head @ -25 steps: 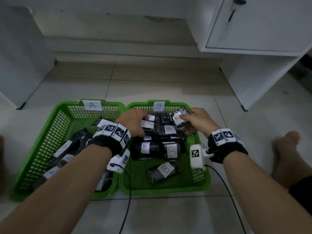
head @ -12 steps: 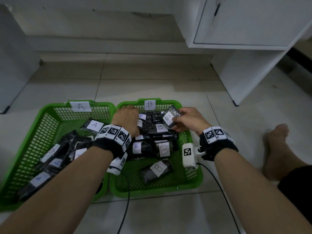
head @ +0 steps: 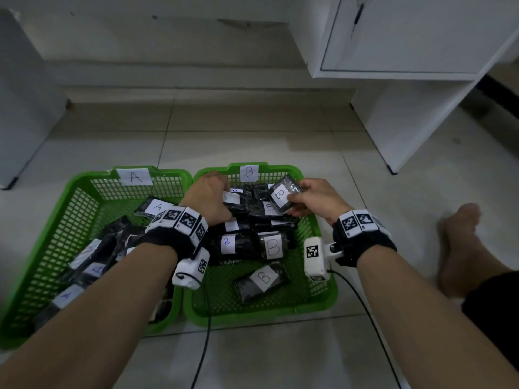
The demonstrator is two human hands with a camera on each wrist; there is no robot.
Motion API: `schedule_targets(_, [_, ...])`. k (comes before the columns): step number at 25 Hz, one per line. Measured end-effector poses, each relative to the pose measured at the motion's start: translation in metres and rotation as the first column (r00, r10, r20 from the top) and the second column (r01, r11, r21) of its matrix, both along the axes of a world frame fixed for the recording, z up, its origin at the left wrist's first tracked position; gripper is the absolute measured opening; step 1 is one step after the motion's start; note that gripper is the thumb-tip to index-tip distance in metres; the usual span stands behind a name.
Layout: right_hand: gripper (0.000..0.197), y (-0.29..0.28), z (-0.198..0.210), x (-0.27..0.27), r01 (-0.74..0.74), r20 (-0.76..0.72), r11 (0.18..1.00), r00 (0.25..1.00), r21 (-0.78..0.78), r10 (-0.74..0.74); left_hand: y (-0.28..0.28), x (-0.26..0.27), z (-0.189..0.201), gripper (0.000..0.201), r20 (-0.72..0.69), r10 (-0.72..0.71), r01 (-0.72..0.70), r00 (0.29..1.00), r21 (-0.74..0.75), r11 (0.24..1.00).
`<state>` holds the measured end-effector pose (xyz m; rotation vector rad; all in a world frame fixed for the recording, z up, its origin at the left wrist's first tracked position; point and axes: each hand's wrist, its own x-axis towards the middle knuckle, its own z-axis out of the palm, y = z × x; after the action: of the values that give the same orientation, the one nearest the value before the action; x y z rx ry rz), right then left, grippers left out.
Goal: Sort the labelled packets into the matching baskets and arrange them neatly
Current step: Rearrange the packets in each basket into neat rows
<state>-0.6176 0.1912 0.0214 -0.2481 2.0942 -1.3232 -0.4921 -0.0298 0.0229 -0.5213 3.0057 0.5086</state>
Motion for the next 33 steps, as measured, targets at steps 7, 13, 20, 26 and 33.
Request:
schedule_targets(7, [0.032, 0.0, 0.0, 0.002, -0.014, -0.011, 1.0, 1.0, 0.021, 0.015, 0.008, -0.001, -0.005, 0.047, 0.058, -0.009, 0.011, 0.998, -0.041, 0.999])
schedule_targets(13, [0.03, 0.001, 0.0, 0.003, -0.006, -0.01, 1.0, 1.0, 0.008, 0.006, 0.008, 0.003, -0.002, 0.052, -0.067, 0.035, -0.036, 0.997, -0.02, 0.999])
schedule_targets(20, [0.028, 0.001, -0.001, 0.003, -0.015, -0.014, 1.0, 1.0, 0.018, 0.015, 0.018, 0.001, -0.018, 0.065, 0.088, 0.067, -0.07, 0.994, 0.028, 0.997])
schedule_targets(26, [0.041, -0.004, 0.001, 0.002, 0.041, -0.026, 0.999, 0.999, 0.011, -0.04, -0.002, 0.003, -0.003, 0.052, -0.123, 0.21, -0.183, 0.97, 0.198, 0.963])
schedule_targets(33, [0.025, -0.006, 0.008, 0.008, 0.033, -0.076, 0.999, 0.997, -0.016, -0.034, -0.017, 0.004, 0.019, 0.043, -0.144, 0.036, -0.032, 0.989, 0.031, 0.999])
